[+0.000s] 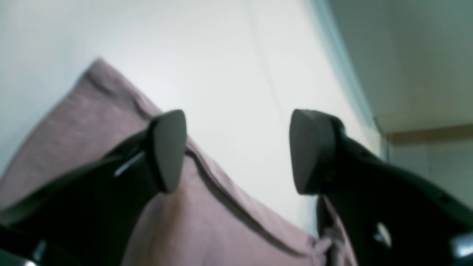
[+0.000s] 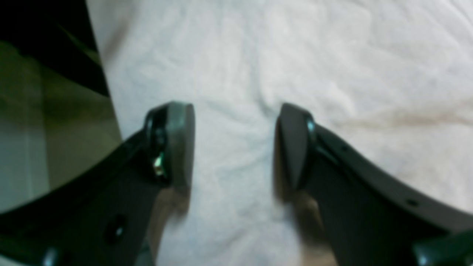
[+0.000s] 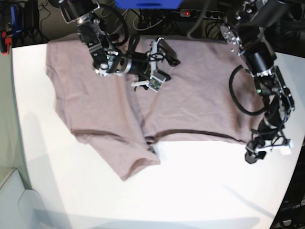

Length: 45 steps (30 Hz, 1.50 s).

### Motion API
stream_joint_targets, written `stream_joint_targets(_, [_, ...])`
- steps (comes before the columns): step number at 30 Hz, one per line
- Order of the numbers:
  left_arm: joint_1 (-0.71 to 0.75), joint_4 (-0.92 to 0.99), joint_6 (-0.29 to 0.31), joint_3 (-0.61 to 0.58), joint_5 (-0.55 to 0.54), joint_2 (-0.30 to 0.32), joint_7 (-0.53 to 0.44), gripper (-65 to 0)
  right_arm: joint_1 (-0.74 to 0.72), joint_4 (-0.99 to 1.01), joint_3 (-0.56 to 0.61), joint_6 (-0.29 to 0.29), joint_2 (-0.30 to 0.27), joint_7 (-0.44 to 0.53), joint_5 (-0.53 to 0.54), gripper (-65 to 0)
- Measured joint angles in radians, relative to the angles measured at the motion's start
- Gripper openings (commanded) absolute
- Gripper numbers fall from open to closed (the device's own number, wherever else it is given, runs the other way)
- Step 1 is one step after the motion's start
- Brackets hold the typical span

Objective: Layout the t-shirt on the table in an organized manner, then fold the t-shirt properly
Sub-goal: 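Grasp the shirt edges with both grippers and pull them apart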

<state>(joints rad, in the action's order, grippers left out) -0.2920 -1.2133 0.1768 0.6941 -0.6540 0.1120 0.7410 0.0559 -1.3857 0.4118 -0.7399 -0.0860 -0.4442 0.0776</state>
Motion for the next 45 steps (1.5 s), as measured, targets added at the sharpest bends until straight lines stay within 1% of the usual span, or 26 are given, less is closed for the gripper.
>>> stream_joint_targets(3, [0.082, -0.079, -0.006, 0.003, -0.016, -0.016, 0.026, -22.4, -0.002, -0.039, 0.001, 0.005, -0.006, -0.027, -0.026, -31.4])
stream_joint_targets(5, [0.127, -0.098, -0.005, 0.002, -0.016, -0.038, 0.036, -22.4, -0.006, -0.076, 0.001, 0.013, -0.031, -0.056, -0.048, -31.4])
stream_joint_targets(9, [0.156, -0.067, -0.001, -0.001, -0.013, -0.051, 0.036, -22.8, -0.034, -0.136, -0.006, 0.032, -0.068, -0.14, -0.082, -31.7])
stream_joint_targets(10, [0.157, -0.06, 0.0, -0.002, -0.014, -0.051, 0.036, -24.2, -0.044, -0.15, -0.006, 0.032, -0.079, -0.171, -0.086, -31.8])
stream_joint_targets(12, [0.159, -0.039, 0.001, -0.002, -0.017, -0.043, 0.041, -33.3, -0.062, -0.18, -0.01, 0.036, -0.097, -0.184, -0.097, -31.8])
stream_joint_targets(15, [0.165, -0.014, 0.0, -0.002, -0.016, -0.037, 0.034, -54.4, -0.086, -0.208, -0.034, 0.038, -0.1, -0.189, -0.086, -31.9])
stream_joint_targets(16, [0.167, -0.011, 0.0, -0.002, -0.013, -0.037, 0.033, -60.6, -0.092, -0.212, -0.048, 0.037, -0.101, -0.189, -0.077, -31.9])
stream_joint_targets(17, [0.167, -0.01, 0.0, -0.002, -0.013, -0.038, 0.034, -65.0, -0.099, -0.213, -0.068, 0.037, -0.104, -0.192, -0.078, -31.9])
stream_joint_targets(19, [0.166, -0.01, -0.001, -0.002, -0.008, -0.037, 0.034, -64.1, -0.115, -0.213, -0.113, 0.037, -0.112, -0.201, -0.082, -31.9])
stream_joint_targets(20, [0.164, -0.01, -0.001, -0.002, 0.01, -0.037, 0.033, -63.3, -0.125, -0.213, -0.138, 0.036, -0.116, -0.202, -0.085, -32.3])
stream_joint_targets(23, [0.161, -0.01, 0.002, -0.002, 0.099, -0.041, 0.029, -65.0, -0.17, -0.211, -0.197, 0.037, -0.116, -0.203, -0.092, -37.2])
stream_joint_targets(25, [0.158, -0.009, -0.001, -0.002, 0.185, -0.047, 0.027, -64.8, -0.211, -0.181, -0.221, 0.037, -0.116, -0.192, -0.085, -42.5])
stream_joint_targets(27, [0.156, 0.009, 0.008, -0.002, 0.234, -0.046, -0.002, -64.8, -0.26, -0.113, -0.25, 0.035, -0.111, -0.19, -0.072, -48.3])
stream_joint_targets(29, [0.15, 0.039, 0.016, -0.001, 0.262, -0.044, -0.058, -64.8, -0.311, -0.026, -0.284, 0.037, -0.111, -0.192, -0.087, -54.9])
stream_joint_targets(32, [0.137, 0.121, 0.037, -0.005, 0.27, -0.034, -0.176, -64.8, -0.38, 0.12, -0.34, 0.037, -0.116, -0.192, -0.089, -64.6])
stream_joint_targets(33, [0.135, 0.149, 0.042, -0.016, 0.269, -0.027, -0.21, -64.8, -0.399, 0.167, -0.344, 0.046, -0.116, -0.19, -0.096, -65.0])
stream_joint_targets(35, [0.13, 0.192, 0.049, -0.057, 0.273, -0.002, -0.278, -64.8, -0.433, 0.256, -0.346, 0.045, -0.119, -0.187, -0.092, -65.0])
stream_joint_targets(37, [0.127, 0.23, 0.06, -0.114, 0.264, 0.036, -0.316, -64.8, -0.456, 0.343, -0.343, 0.045, -0.116, -0.125, -0.089, -65.0])
stream_joint_targets(39, [0.128, 0.254, 0.064, -0.145, 0.264, 0.056, -0.357, -64.8, -0.46, 0.4, -0.343, 0.045, -0.113, -0.071, -0.089, -65.0])
stream_joint_targets(40, [0.128, 0.264, 0.069, -0.148, 0.258, 0.062, -0.369, -64.8, -0.46, 0.422, -0.343, 0.045, -0.114, -0.033, -0.083, -65.0])
stream_joint_targets(45, [0.128, 0.276, 0.071, -0.146, 0.269, 0.104, -0.36, -64.8, -0.474, 0.513, -0.344, 0.038, -0.135, 0.085, -0.056, -65.0])
